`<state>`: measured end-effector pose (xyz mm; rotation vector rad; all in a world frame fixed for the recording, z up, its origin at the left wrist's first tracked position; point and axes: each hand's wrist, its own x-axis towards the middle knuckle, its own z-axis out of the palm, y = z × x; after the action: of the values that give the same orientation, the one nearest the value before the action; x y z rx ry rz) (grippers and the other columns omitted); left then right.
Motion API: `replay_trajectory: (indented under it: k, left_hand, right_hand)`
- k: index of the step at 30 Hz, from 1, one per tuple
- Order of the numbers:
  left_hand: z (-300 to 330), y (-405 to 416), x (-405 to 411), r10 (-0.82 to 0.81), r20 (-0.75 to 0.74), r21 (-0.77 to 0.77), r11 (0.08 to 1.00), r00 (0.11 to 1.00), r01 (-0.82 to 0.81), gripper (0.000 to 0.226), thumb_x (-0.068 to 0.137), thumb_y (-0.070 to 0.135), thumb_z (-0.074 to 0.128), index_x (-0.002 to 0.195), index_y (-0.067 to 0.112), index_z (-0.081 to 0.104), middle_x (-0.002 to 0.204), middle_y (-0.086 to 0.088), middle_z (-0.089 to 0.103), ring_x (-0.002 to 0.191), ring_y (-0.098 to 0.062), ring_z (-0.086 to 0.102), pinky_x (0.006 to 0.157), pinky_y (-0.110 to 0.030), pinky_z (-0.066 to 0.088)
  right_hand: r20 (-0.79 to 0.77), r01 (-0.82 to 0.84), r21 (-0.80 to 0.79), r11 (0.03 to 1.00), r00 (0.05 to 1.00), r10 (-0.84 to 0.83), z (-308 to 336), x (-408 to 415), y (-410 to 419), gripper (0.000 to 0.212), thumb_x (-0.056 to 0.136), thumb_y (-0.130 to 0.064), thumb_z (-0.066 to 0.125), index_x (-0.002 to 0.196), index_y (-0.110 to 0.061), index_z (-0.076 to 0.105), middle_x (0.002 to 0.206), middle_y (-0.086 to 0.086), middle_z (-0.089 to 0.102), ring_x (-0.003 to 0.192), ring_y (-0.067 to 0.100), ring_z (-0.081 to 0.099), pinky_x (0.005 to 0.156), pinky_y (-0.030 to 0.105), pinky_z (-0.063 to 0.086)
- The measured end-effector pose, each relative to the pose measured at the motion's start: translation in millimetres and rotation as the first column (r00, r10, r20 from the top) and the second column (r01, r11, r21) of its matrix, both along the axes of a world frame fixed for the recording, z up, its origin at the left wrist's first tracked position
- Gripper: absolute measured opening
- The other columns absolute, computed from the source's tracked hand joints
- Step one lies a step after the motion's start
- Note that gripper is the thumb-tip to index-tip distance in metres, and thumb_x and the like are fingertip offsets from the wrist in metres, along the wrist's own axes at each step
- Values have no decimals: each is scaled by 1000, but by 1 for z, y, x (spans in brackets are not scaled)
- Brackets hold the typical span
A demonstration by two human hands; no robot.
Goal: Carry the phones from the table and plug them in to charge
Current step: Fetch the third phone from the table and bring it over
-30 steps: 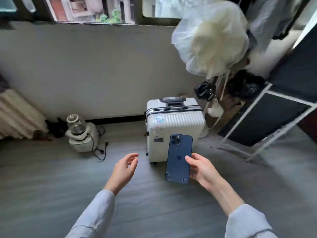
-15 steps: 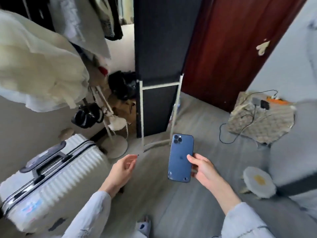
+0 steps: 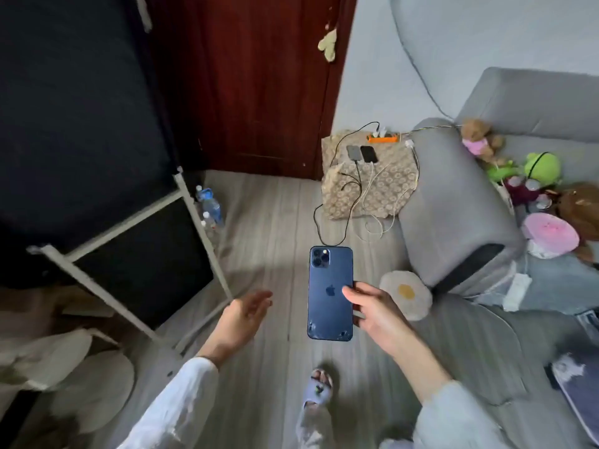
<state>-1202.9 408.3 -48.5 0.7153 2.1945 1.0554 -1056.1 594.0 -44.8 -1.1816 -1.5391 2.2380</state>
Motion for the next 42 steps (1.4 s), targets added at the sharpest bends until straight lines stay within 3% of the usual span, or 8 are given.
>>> replay_trajectory:
  k: [6,12,16,24,28,33,37,42]
  left_hand:
    - [-9,162,-67,-42,47,51,998,998,40,22,90,14,54,109,9,62,103,-12,70,97,-26,66,93,-40,49]
    - [2,312,-109,-158,96,52,987,983,154,22,91,16,52,110,11,61,105,-15,68,99,-28,64,93,-43,49]
    - [-6,379,-146,-137,120,-4,990,983,138,22,91,17,52,110,14,61,106,-13,68,98,-24,64,93,-40,49]
    - [-46,538,-251,-149,139,-58,986,979,158,24,92,15,50,113,10,60,110,-13,66,102,-23,62,93,-36,48]
    - [-66,619,-305,-176,142,-120,974,974,193,25,92,15,49,114,9,60,112,-13,66,104,-23,62,89,-29,45]
    - [-76,703,-348,-221,127,-202,949,967,244,26,92,23,49,114,16,61,115,-5,65,100,-16,60,77,-17,36]
    - [-96,758,-372,-237,125,-249,932,963,262,27,91,23,50,115,15,60,116,-6,66,103,-19,61,81,-19,37]
    - [-137,834,-395,-229,130,-292,921,965,258,29,91,19,49,119,13,56,117,-10,64,107,-23,59,93,-29,41]
  right_hand:
    - [-1,100,-11,995,995,-100,-11,-53,144,9,85,-13,61,90,-14,69,89,0,71,73,14,65,63,25,49]
    - [13,203,-22,979,979,-202,5,-95,283,9,84,-11,62,87,-14,70,82,-3,74,73,15,66,60,25,51]
    - [41,228,-36,973,973,-226,2,-125,358,10,85,-8,61,86,-15,68,78,-3,74,76,19,65,65,29,49]
    - [92,261,-28,965,962,-258,-30,-210,512,16,87,-14,60,101,-13,66,94,2,71,82,19,64,60,26,48]
    - [161,302,-35,953,943,-293,-45,-255,586,9,88,-15,58,90,-19,66,80,-6,74,78,15,66,52,21,51]
    - [238,296,-45,954,931,-278,-56,-289,666,19,90,-18,55,108,-12,58,96,-1,67,87,17,63,63,26,49]
    - [298,266,-58,962,924,-238,-78,-315,736,32,91,-16,53,120,-3,53,109,12,61,87,21,59,66,28,49]
    - [341,266,-68,962,912,-228,-119,-356,833,29,91,-11,52,118,-1,55,108,12,60,86,21,59,66,28,48]
